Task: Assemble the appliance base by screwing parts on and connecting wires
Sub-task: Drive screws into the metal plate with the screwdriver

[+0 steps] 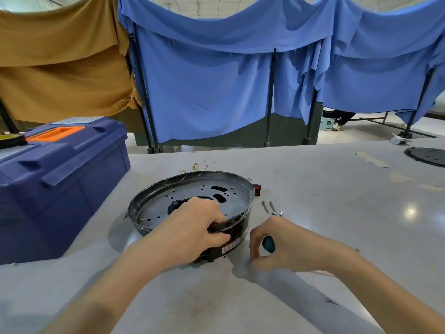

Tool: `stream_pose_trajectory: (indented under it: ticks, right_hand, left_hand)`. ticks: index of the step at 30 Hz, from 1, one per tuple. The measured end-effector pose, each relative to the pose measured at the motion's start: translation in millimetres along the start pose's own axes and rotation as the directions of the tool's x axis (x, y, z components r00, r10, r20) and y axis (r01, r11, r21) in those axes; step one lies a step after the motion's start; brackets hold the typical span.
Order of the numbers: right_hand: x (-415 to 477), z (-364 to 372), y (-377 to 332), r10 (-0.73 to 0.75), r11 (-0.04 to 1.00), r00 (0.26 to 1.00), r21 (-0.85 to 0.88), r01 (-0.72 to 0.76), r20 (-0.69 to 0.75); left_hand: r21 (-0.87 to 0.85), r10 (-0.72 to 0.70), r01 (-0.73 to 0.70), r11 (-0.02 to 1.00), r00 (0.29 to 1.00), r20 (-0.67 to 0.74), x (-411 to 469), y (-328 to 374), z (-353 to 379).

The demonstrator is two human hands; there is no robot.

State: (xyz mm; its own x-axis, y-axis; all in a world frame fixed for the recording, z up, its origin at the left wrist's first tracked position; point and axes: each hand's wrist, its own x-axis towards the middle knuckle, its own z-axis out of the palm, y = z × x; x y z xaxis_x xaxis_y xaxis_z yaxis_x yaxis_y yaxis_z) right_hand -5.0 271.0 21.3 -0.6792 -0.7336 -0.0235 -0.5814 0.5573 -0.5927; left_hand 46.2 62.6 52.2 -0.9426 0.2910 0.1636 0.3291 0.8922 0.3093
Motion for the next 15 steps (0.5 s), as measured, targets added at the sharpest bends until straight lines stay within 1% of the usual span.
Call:
stream_pose_trajectory:
  ticks: [2,5,8,11,15]
  right_hand:
    - [2,-3,3,0.005,0.995,1.0,0.099,-0.006,0.005]
    - [5,-8,4,0.072,0.977,0.997,0.201,-0.072,0.003]
    - [3,-14,6,0.108,0.933,0.994,0.344,-0.103,0.005]
    - [-2,-25,3,0.062,0.884,0.998,0.465,-0.05,-0.011]
    - [-12,-42,-13,-0.012,0.792,0.993,0.605,0.08,-0.116]
  left_hand:
    - [-0.014,0.005,-0.005,1.0,1.0,0.007,4,-1,-6]
    - [-0.04,0.007,-0.008,0.999,1.0,-0.016,8,-1,-19]
    - [-0.118,-0.03,0.026,0.993,0.999,-0.03,13,3,-36]
    - [-0.215,-0.072,0.06,0.975,0.996,-0.046,15,6,-56]
    - [-0.368,-0.123,0.09,0.925,0.99,-0.068,15,9,-85]
